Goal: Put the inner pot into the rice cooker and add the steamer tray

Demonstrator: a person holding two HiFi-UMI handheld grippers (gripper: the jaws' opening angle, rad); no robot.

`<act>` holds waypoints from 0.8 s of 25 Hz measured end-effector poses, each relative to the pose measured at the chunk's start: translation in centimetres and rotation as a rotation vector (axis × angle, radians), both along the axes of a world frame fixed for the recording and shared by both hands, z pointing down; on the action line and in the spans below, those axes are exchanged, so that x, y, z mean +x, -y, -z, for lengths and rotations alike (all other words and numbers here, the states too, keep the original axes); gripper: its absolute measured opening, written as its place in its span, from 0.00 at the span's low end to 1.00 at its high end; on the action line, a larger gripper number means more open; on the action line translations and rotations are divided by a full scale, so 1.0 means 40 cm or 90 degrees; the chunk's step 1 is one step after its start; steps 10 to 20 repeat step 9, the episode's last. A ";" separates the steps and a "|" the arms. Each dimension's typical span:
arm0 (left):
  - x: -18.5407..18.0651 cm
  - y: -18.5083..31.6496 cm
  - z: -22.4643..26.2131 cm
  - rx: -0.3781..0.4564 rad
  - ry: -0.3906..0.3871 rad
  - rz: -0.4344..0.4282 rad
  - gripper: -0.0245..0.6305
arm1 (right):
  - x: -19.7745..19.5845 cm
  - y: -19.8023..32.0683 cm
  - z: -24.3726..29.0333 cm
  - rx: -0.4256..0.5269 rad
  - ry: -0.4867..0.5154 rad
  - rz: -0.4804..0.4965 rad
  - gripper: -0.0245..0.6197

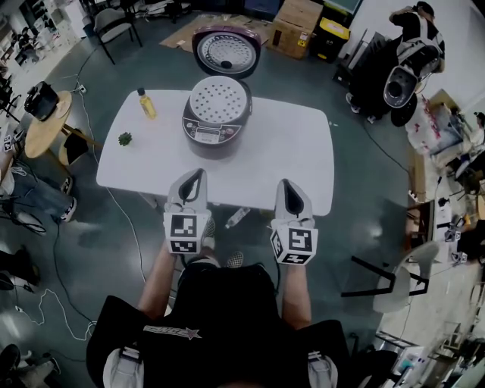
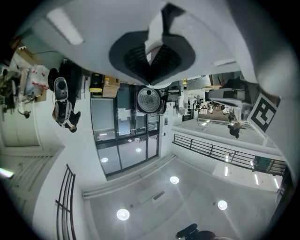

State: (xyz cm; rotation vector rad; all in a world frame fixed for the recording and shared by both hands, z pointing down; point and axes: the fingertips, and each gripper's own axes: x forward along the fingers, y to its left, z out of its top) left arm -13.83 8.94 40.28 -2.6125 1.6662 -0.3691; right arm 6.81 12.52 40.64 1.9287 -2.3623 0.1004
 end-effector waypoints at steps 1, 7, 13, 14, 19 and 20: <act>0.000 -0.001 0.000 0.000 0.000 0.000 0.05 | 0.000 -0.001 -0.001 0.000 0.000 0.000 0.05; 0.005 -0.006 -0.005 -0.001 0.000 0.001 0.05 | -0.001 -0.005 -0.010 -0.003 -0.001 0.005 0.05; 0.008 -0.009 -0.006 -0.001 0.002 0.001 0.05 | 0.002 -0.008 -0.010 -0.003 0.000 0.007 0.05; 0.008 -0.009 -0.006 -0.001 0.002 0.001 0.05 | 0.002 -0.008 -0.010 -0.003 0.000 0.007 0.05; 0.008 -0.009 -0.006 -0.001 0.002 0.001 0.05 | 0.002 -0.008 -0.010 -0.003 0.000 0.007 0.05; 0.008 -0.009 -0.006 -0.001 0.002 0.001 0.05 | 0.002 -0.008 -0.010 -0.003 0.000 0.007 0.05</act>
